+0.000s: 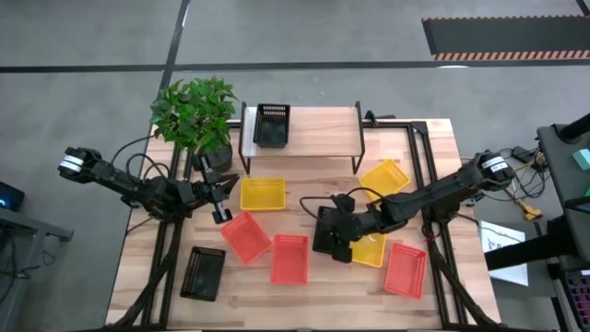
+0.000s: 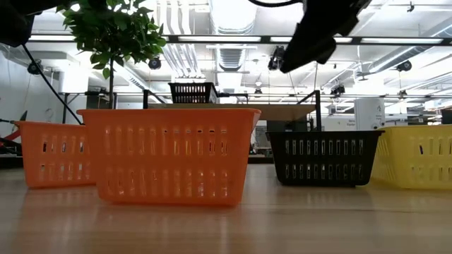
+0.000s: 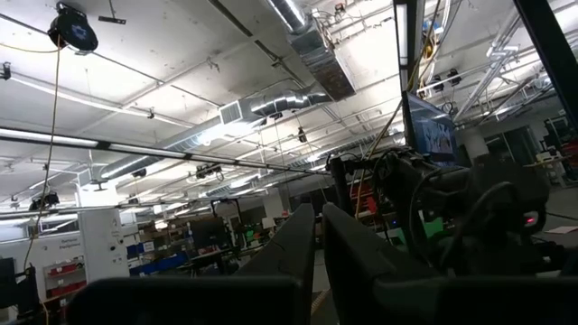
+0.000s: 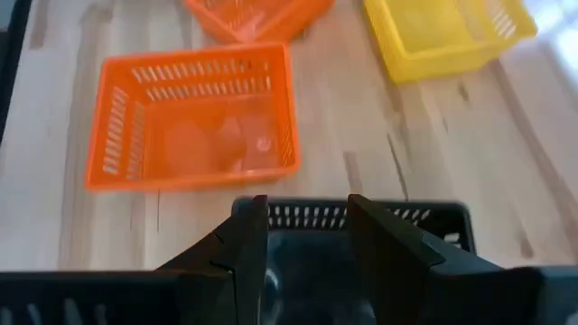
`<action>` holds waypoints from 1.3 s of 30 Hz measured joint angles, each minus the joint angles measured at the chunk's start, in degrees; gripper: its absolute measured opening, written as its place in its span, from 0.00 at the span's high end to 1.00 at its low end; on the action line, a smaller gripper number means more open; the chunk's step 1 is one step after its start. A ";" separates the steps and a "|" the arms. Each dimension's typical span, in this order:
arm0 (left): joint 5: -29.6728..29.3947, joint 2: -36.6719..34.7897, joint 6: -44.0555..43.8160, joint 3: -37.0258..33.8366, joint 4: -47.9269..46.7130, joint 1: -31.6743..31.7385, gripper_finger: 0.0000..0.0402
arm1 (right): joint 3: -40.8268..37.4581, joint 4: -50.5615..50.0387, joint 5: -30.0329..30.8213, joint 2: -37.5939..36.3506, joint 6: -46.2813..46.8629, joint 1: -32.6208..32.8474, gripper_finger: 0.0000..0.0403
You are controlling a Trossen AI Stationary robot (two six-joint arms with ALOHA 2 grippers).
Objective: Stack baskets on shelf by color
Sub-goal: Put the top right yellow bin on the shelf
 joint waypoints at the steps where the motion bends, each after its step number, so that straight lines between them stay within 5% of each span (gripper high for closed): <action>1: 0.00 0.00 0.00 0.00 0.00 0.00 0.97 | 0.01 -0.08 0.04 0.00 0.34 0.41 0.64; 39: 0.00 0.00 -0.04 -0.17 -0.04 -0.02 0.97 | -1.38 0.50 7.16 0.13 -2.85 1.01 0.64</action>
